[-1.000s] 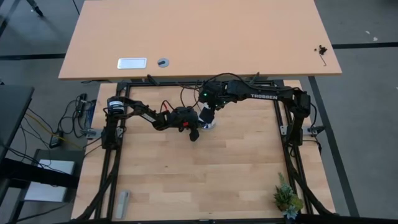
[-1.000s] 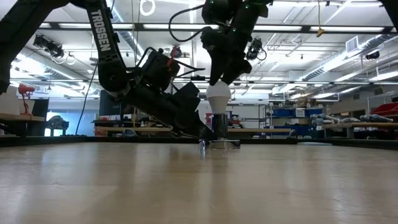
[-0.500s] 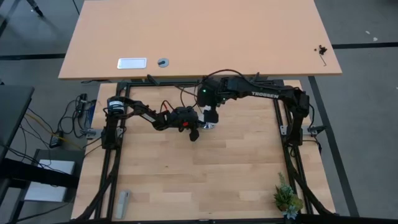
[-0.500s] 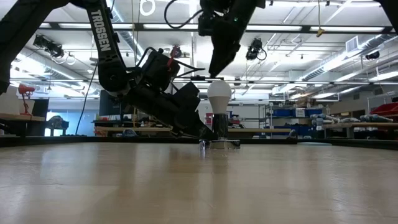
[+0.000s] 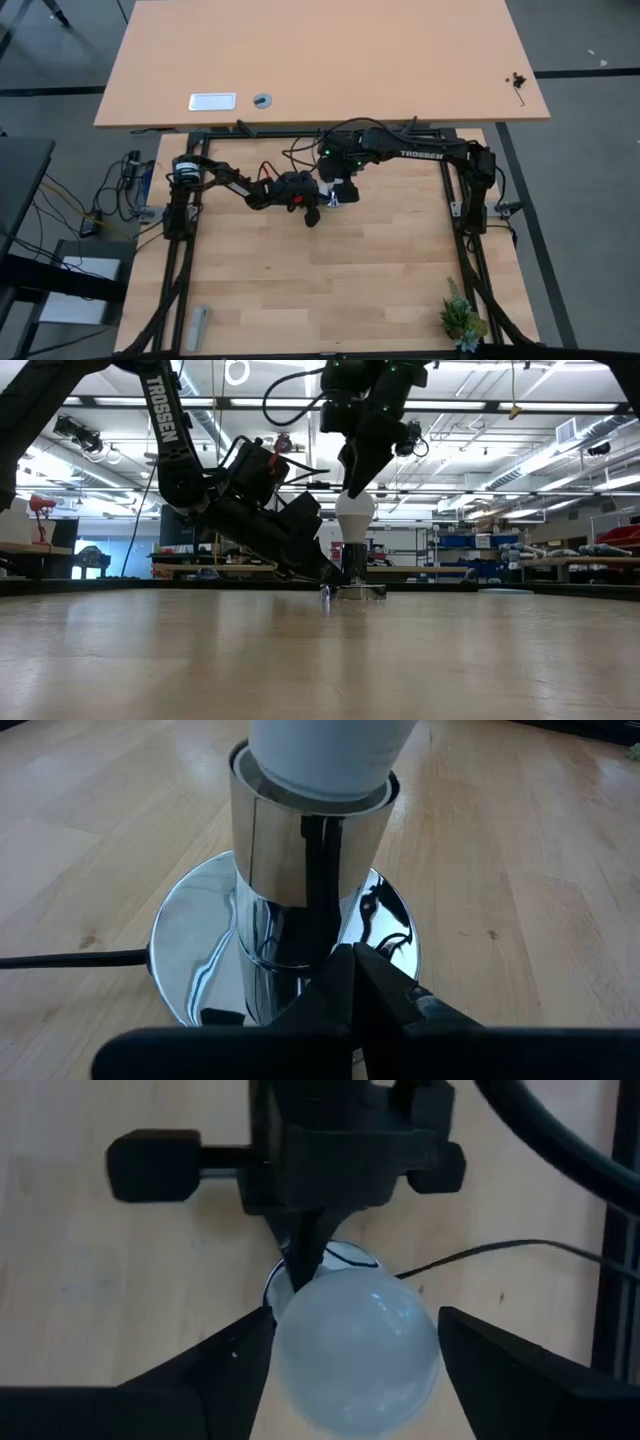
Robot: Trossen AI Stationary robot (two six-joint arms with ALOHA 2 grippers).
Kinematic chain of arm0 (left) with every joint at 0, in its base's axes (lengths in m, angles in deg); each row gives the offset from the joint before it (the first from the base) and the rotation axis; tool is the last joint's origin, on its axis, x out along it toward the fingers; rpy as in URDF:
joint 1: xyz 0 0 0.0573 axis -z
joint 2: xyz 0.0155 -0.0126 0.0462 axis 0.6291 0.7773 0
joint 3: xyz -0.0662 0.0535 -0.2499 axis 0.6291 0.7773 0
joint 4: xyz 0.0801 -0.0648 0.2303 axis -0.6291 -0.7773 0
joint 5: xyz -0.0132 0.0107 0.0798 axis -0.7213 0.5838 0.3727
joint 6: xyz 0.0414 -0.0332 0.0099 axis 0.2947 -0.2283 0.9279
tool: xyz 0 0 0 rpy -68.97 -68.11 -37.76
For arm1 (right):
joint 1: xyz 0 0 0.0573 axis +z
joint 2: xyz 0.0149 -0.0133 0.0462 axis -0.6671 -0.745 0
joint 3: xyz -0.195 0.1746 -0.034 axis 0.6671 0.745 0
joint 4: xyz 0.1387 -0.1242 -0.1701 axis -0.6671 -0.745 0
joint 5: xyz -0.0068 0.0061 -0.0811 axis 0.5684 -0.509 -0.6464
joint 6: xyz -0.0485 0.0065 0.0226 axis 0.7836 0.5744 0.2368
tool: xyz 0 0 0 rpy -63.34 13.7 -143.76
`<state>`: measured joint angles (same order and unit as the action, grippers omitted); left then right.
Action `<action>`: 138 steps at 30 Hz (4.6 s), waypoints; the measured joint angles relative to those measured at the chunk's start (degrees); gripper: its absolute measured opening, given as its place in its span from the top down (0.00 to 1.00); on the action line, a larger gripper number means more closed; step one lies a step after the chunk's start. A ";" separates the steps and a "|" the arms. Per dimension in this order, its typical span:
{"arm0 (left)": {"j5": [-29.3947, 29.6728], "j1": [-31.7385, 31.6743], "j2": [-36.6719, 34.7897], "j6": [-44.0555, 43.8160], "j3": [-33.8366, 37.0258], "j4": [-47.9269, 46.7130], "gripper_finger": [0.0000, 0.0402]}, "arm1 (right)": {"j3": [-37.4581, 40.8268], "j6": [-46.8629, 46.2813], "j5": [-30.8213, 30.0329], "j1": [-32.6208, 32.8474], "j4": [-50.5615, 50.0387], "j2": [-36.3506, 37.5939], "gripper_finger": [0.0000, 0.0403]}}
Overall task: Screw lightbulb
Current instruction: Insert the lightbulb into the lamp
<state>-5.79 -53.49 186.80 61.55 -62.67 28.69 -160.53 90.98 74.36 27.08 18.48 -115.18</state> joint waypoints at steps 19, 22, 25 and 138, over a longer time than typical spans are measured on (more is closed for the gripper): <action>0.03 0.00 -0.02 0.00 0.00 0.00 0.98 | 0.06 -28.85 -6.30 1.05 1.84 0.13 0.41; 0.05 0.01 -0.01 0.00 0.00 0.00 0.98 | -0.54 -25.19 -6.99 1.78 1.96 0.09 0.38; 0.05 0.00 0.00 0.00 0.00 0.00 0.98 | -1.46 -21.30 -9.20 2.37 2.31 0.09 0.34; -0.76 -0.02 -0.02 0.02 0.00 -0.17 0.98 | -1.74 2.88 -2.98 0.42 -2.75 -2.78 0.21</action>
<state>-6.55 -53.51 186.78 61.57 -62.67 28.51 -162.28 93.87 71.38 27.49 15.73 -117.96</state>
